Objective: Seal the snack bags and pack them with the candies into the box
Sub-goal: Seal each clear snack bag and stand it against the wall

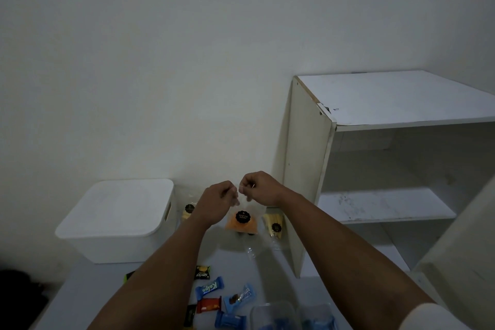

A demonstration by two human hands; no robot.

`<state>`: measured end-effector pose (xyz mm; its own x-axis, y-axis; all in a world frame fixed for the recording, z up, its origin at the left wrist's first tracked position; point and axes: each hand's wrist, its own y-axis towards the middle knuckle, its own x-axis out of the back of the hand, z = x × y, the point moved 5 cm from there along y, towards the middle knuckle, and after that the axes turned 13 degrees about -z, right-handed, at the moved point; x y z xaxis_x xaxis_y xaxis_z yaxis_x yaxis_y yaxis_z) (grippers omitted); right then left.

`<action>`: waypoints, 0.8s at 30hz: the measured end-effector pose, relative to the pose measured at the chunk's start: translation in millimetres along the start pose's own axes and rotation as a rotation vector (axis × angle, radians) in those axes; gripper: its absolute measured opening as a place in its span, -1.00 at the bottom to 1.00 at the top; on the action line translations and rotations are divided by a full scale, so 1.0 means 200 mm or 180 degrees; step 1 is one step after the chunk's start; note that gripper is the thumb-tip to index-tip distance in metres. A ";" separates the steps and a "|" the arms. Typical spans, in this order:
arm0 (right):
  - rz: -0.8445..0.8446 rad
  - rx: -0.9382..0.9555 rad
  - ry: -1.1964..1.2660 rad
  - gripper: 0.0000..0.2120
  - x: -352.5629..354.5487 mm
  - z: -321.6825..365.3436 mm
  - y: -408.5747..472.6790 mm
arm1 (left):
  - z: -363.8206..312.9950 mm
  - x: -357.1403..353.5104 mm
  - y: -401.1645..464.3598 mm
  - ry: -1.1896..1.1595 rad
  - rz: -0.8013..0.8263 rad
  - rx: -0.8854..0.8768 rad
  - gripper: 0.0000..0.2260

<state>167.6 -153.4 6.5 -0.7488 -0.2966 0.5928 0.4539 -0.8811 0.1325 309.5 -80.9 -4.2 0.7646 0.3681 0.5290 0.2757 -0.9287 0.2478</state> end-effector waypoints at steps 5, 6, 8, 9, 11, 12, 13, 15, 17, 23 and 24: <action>-0.0211 -0.0082 0.0248 -0.89 0.01 -0.05 -0.01 | 0.02 0.01 0.00 -0.0191 -0.0050 0.0133 -0.77; -0.0216 -0.0121 0.0278 -0.89 0.01 -0.06 -0.01 | 0.03 0.02 0.00 -0.0230 -0.0072 0.0163 -0.77; -0.0206 -0.0132 0.0257 -0.88 0.02 -0.08 -0.01 | 0.03 0.02 0.00 -0.0272 -0.0108 0.0214 -0.76; -0.0194 -0.0126 0.0252 -0.88 0.03 -0.07 -0.01 | 0.03 0.02 0.00 -0.0286 -0.0116 0.0242 -0.76; -0.0166 -0.0136 0.0307 -0.90 0.04 -0.06 -0.02 | 0.03 0.03 0.00 -0.0327 -0.0112 0.0317 -0.76; -0.0152 -0.0136 0.0329 -0.91 0.04 -0.05 -0.02 | 0.03 0.03 0.00 -0.0355 -0.0105 0.0349 -0.78; -0.0147 -0.0131 0.0319 -0.91 0.04 -0.05 -0.03 | 0.02 0.03 0.01 -0.0391 -0.0095 0.0364 -0.80; -0.0130 -0.0102 0.0255 -0.91 0.04 -0.04 -0.03 | 0.01 0.02 0.01 -0.0464 -0.0062 0.0355 -0.84; -0.0081 -0.0088 0.0215 -0.91 0.02 -0.05 -0.03 | 0.01 0.01 0.01 -0.0508 -0.0001 0.0368 -0.85; -0.0270 -0.0267 0.0440 -0.87 0.00 -0.07 -0.05 | 0.05 0.03 0.00 -0.0666 0.0037 0.0612 -0.86; -0.0304 -0.0354 0.0529 -0.85 0.01 -0.08 -0.06 | 0.06 0.04 -0.01 -0.0713 -0.0017 0.0665 -0.86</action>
<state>153.5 -148.9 -6.2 -0.8592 -0.2584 0.4415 0.3281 -0.9406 0.0879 321.8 -77.6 -10.0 0.8658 0.3757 0.3304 0.3760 -0.9243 0.0656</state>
